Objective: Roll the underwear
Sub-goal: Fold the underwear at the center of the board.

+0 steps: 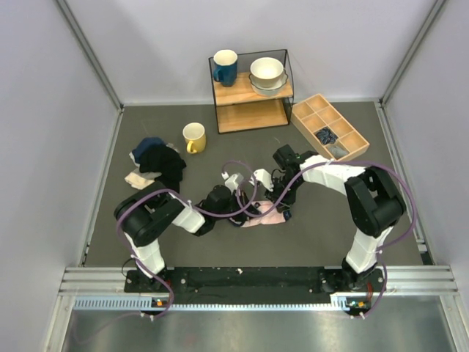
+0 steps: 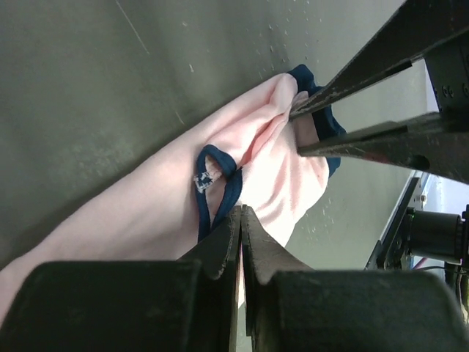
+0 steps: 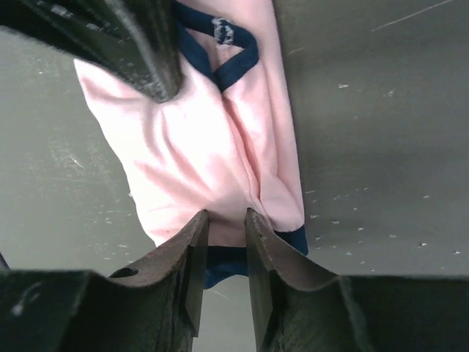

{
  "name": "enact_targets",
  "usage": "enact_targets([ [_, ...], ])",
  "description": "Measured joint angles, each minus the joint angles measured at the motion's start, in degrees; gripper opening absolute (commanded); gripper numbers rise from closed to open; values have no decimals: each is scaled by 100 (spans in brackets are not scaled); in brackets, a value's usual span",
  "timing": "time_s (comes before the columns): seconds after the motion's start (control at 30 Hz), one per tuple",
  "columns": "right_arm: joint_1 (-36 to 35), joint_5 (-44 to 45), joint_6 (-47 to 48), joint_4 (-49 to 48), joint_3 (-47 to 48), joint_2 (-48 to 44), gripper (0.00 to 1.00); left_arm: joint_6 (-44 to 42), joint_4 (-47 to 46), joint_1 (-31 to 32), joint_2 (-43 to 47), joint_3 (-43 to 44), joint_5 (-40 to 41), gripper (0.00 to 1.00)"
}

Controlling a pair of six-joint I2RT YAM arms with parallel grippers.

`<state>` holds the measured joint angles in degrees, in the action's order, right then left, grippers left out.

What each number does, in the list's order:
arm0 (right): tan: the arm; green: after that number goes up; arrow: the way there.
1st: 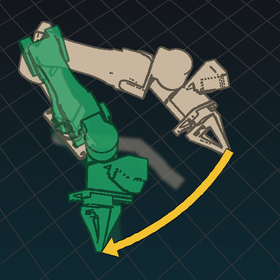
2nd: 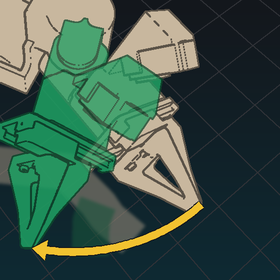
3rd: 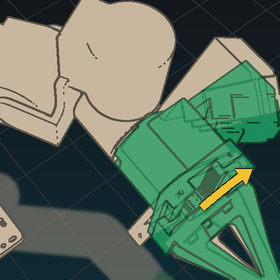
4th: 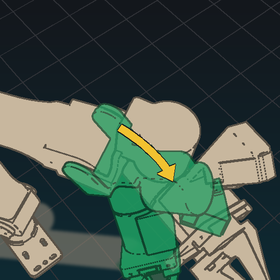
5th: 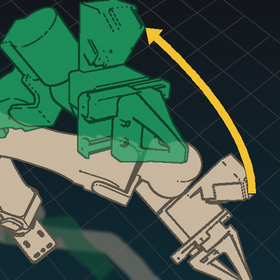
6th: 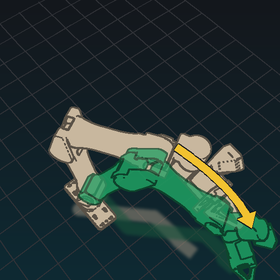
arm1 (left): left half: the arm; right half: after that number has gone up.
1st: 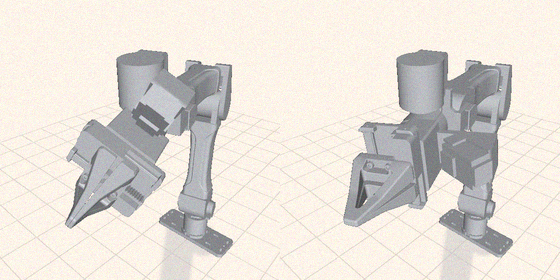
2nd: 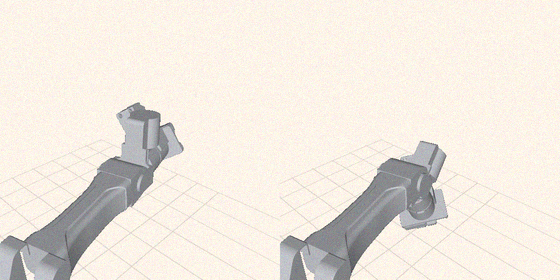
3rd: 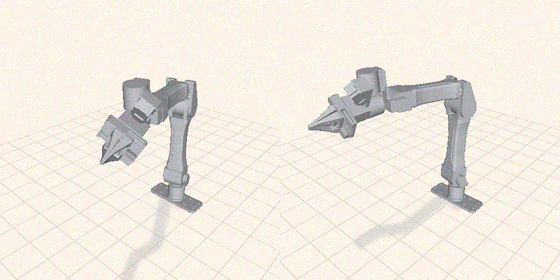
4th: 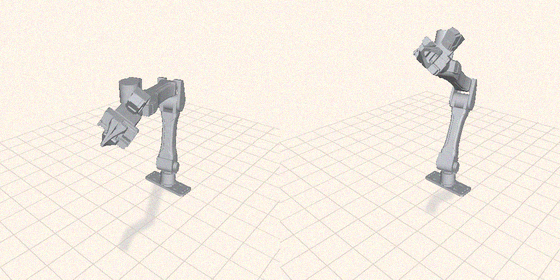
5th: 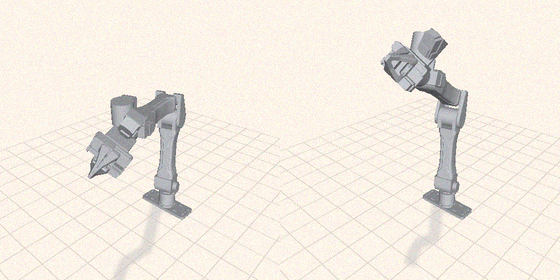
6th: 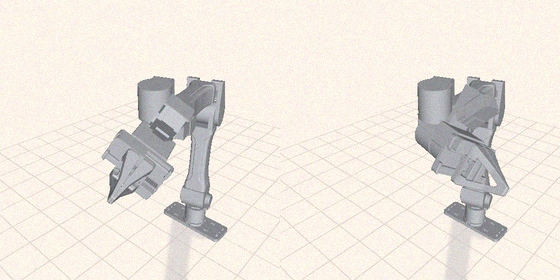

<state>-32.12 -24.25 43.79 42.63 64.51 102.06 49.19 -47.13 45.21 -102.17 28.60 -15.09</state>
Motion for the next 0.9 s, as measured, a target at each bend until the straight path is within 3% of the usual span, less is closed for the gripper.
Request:
enact_targets([
  [0.23,15,-540,11,144,0,-234,38,-282,501,-212,286,72,-155,28],
  [0.63,15,-1394,-57,306,4,-579,42,-1305,2629,-372,1709,619,378,38],
  [0.77,15,-1346,-177,348,44,-581,44,-1860,3585,-374,2092,927,870,39],
  [0.8,13,-1239,-245,365,94,-581,52,-2024,3766,-374,2177,975,949,40],
  [0.9,15,-866,-466,365,367,-577,53,-2490,4192,-387,2487,992,1023,41],
])
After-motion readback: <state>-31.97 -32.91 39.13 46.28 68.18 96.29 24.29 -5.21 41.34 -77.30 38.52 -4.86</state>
